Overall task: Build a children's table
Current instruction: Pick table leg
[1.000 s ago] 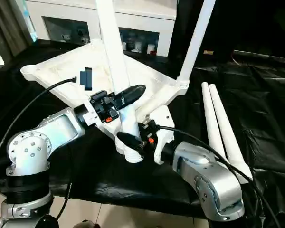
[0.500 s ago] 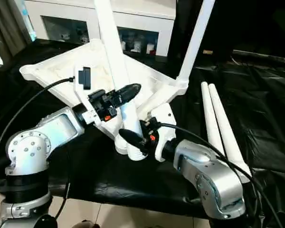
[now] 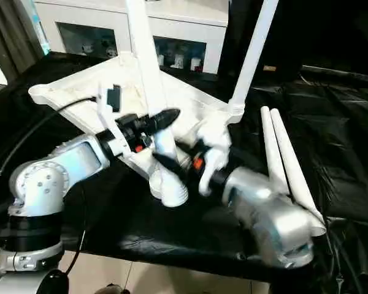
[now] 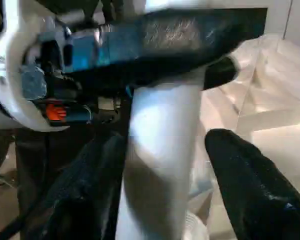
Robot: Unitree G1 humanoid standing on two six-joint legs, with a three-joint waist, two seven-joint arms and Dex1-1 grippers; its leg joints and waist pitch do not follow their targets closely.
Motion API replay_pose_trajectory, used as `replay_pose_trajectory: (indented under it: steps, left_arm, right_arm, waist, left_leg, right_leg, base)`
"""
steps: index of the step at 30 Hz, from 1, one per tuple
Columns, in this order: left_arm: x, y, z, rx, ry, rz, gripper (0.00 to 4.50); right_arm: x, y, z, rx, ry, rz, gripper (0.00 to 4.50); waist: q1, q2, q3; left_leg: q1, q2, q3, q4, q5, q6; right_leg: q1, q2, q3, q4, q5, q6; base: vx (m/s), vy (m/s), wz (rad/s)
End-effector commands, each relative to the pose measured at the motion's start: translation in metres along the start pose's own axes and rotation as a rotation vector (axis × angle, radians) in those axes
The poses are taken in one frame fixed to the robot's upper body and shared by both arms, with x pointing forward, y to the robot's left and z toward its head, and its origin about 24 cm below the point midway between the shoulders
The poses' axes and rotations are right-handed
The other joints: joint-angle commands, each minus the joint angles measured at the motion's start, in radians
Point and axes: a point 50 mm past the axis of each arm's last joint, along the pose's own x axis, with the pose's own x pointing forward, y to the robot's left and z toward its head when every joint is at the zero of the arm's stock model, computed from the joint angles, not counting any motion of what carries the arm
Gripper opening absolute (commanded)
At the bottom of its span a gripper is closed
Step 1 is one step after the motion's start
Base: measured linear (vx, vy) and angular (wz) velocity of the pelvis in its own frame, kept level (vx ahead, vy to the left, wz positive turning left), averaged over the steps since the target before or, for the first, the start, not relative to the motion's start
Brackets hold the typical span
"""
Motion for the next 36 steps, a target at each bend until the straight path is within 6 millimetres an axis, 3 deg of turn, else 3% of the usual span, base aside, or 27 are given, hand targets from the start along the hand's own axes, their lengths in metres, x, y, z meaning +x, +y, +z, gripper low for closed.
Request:
replay_pose_trajectory:
  steps: [1,7,10,17,21,29,36]
  left_arm:
    - [0.001,0.000,0.011,0.034,-0.028,-0.003,1.89]
    - [0.001,0.003,0.017,-0.009,-0.030,-0.045,1.88]
    - [-0.004,-0.005,0.023,-0.074,-0.014,-0.203,1.88]
    - [-0.010,-0.029,0.031,-0.111,0.030,-0.498,1.88]
    - [-0.008,-0.037,0.033,-0.107,0.035,-0.553,1.88]
    - [0.003,-0.043,0.036,-0.105,0.022,-0.579,1.88]
    - [0.003,-0.043,0.035,-0.100,0.028,-0.586,1.88]
  right_arm:
    - [-0.005,-0.002,0.003,0.005,-0.002,0.018,3.38]
    - [-0.020,-0.011,0.006,0.061,0.054,0.056,3.68]
    - [-0.031,-0.016,0.012,0.154,0.073,0.148,3.68]
    - [-0.031,-0.018,0.016,0.289,0.086,0.272,3.68]
    - [-0.029,-0.017,0.017,0.316,0.102,0.306,3.68]
    - [-0.019,-0.011,0.004,0.361,0.174,0.329,2.96]
    - [-0.017,-0.009,0.002,0.376,0.179,0.340,2.41]
  waist:
    - [0.001,0.014,-0.076]
    - [0.004,0.015,-0.080]
    - [0.007,0.016,-0.080]
    - [0.010,0.016,-0.079]
    - [0.011,0.015,-0.078]
    - [0.025,0.015,-0.079]
    - [0.026,0.016,-0.081]
  left_leg:
    - [0.015,0.046,-0.020,-0.069,-0.133,-0.017]
    - [0.015,0.045,-0.020,-0.063,-0.105,0.004]
    - [0.015,0.042,-0.017,-0.060,-0.100,0.015]
    - [0.016,0.044,-0.017,-0.060,-0.112,0.014]
    - [0.017,0.048,-0.017,-0.062,-0.125,-0.001]
    - [0.017,0.047,-0.017,-0.063,-0.126,-0.019]
    - [0.016,0.047,-0.018,-0.063,-0.123,-0.021]
  right_leg:
    - [0.060,-0.061,0.051,-0.068,-0.130,-0.134]
    - [0.066,-0.063,0.050,-0.059,-0.075,-0.178]
    - [0.065,-0.063,0.048,-0.058,-0.079,-0.203]
    - [0.064,-0.066,0.046,-0.063,-0.140,-0.209]
    - [0.062,-0.067,0.047,-0.065,-0.169,-0.201]
    - [0.061,-0.069,0.047,-0.067,-0.189,-0.172]
    - [0.062,-0.068,0.046,-0.066,-0.177,-0.170]
  base:
    - [0.000,0.000,0.00]
    - [0.000,0.000,0.00]
    - [0.000,0.000,0.00]
    - [0.000,0.000,0.00]
    - [0.000,0.000,0.00]
    - [0.000,0.000,0.00]
    - [0.000,0.000,0.00]
